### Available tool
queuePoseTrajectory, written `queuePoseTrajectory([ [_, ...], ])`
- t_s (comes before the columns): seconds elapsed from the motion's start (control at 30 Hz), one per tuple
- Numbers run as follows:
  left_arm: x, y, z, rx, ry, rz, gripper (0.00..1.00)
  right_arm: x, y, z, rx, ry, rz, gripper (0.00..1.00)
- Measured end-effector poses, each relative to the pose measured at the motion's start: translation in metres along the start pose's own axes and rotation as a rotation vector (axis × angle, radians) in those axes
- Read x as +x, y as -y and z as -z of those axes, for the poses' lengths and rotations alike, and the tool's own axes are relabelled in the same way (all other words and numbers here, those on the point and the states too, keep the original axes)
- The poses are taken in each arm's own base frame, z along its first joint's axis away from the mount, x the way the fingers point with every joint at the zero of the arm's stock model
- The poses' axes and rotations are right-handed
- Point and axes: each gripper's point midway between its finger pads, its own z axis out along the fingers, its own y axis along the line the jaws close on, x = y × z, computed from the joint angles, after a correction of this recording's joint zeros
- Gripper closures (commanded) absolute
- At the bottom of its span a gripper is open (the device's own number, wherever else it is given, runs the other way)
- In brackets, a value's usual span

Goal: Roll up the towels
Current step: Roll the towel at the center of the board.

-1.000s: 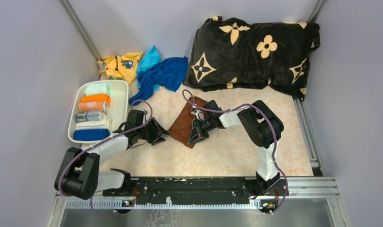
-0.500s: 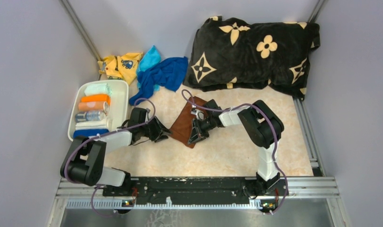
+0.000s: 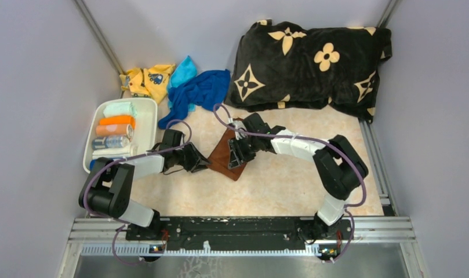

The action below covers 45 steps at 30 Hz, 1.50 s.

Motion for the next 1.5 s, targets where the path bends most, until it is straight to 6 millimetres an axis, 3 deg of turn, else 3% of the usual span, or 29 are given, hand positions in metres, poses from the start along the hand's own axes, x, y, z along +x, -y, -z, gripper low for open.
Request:
queuePoseTrajectory([
  [0.17, 0.0, -0.002, 0.0, -0.012, 0.004, 0.015, 0.63, -0.011, -0.047, 0.009, 0.052, 0.064, 0.254, 0.59],
  [0.33, -0.001, -0.002, 0.0, -0.023, 0.008, 0.023, 0.63, -0.004, -0.078, -0.003, 0.048, 0.058, 0.402, 0.6],
  [0.4, -0.002, -0.002, 0.0, -0.025, 0.008, 0.026, 0.63, 0.001, -0.075, -0.01, 0.059, 0.039, 0.414, 0.6],
  [0.57, -0.002, -0.002, 0.0, -0.028, 0.009, 0.031, 0.63, 0.014, -0.046, -0.031, 0.129, -0.035, 0.396, 0.6],
  [0.83, -0.002, -0.002, 0.0, -0.033, 0.006, 0.034, 0.63, 0.015, -0.02, -0.03, 0.255, -0.051, 0.42, 0.6],
  [1.33, -0.004, 0.0, -0.002, -0.048, -0.007, 0.034, 0.62, 0.013, -0.003, -0.025, 0.378, -0.06, 0.52, 0.59],
  [1.5, -0.005, 0.001, -0.004, -0.05, -0.017, 0.027, 0.62, 0.023, -0.001, -0.029, 0.409, -0.085, 0.579, 0.59],
])
